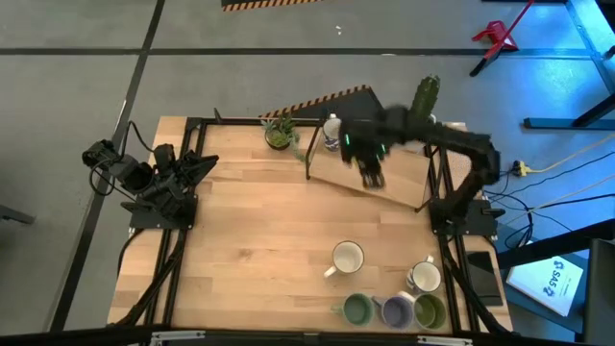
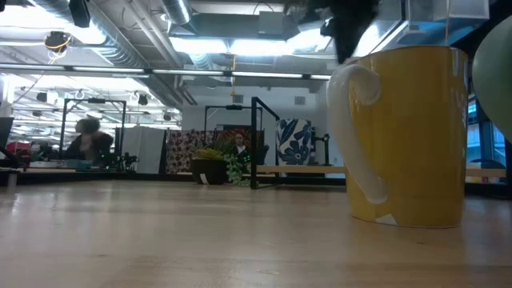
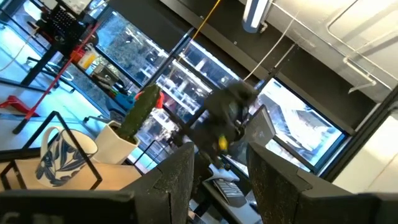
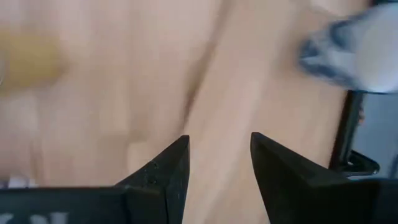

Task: Place coffee mugs
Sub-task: Put the yellow mug on the shelf

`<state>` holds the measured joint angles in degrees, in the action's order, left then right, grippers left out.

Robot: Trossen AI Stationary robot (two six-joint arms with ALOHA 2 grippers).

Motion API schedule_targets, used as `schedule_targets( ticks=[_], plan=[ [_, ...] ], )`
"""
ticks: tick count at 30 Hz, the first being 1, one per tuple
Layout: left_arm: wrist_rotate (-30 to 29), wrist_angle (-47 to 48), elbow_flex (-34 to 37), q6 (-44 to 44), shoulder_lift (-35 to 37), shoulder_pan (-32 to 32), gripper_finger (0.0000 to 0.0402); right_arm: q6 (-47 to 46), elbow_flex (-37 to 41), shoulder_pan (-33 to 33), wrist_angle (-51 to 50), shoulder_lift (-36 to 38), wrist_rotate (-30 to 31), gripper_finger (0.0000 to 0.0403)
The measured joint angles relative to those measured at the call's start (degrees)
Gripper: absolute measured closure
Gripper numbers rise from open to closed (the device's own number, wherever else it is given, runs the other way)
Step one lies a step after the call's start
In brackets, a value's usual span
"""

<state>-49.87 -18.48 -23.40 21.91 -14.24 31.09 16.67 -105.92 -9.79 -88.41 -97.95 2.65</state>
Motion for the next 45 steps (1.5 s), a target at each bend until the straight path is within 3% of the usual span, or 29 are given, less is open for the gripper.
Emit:
schedule_targets(
  ticks=[4, 13, 21, 34, 45],
  plan=[
    [0.1, 0.0, 0.0, 0.0, 0.0, 0.0, 0.0259, 0.2, 9.7, 9.3, 3.5, 4.3, 2.5, 0.0246],
    [1.4, 0.0, 0.0, 0.0, 0.0, 0.0, 0.0259, -3.2, 27.5, 18.9, 26.7, 5.2, -13.2, 0.0246],
    [1.6, 0.0, 0.0, 0.5, 0.0, 0.0, 0.0259, -7.8, 26.5, 22.4, 32.9, 5.2, -11.3, 0.0246],
    [1.6, 0.0, 0.0, 0.6, 0.0, 0.0, 0.0259, -9.6, 26.5, 25.9, 33.1, 0.5, -5.3, 0.0246],
    [1.6, 0.1, 0.0, 0.5, 0.0, 0.0, 0.0259, -9.4, 29.3, 25.9, 35.4, -1.5, -6.8, 0.0249]
  ],
)
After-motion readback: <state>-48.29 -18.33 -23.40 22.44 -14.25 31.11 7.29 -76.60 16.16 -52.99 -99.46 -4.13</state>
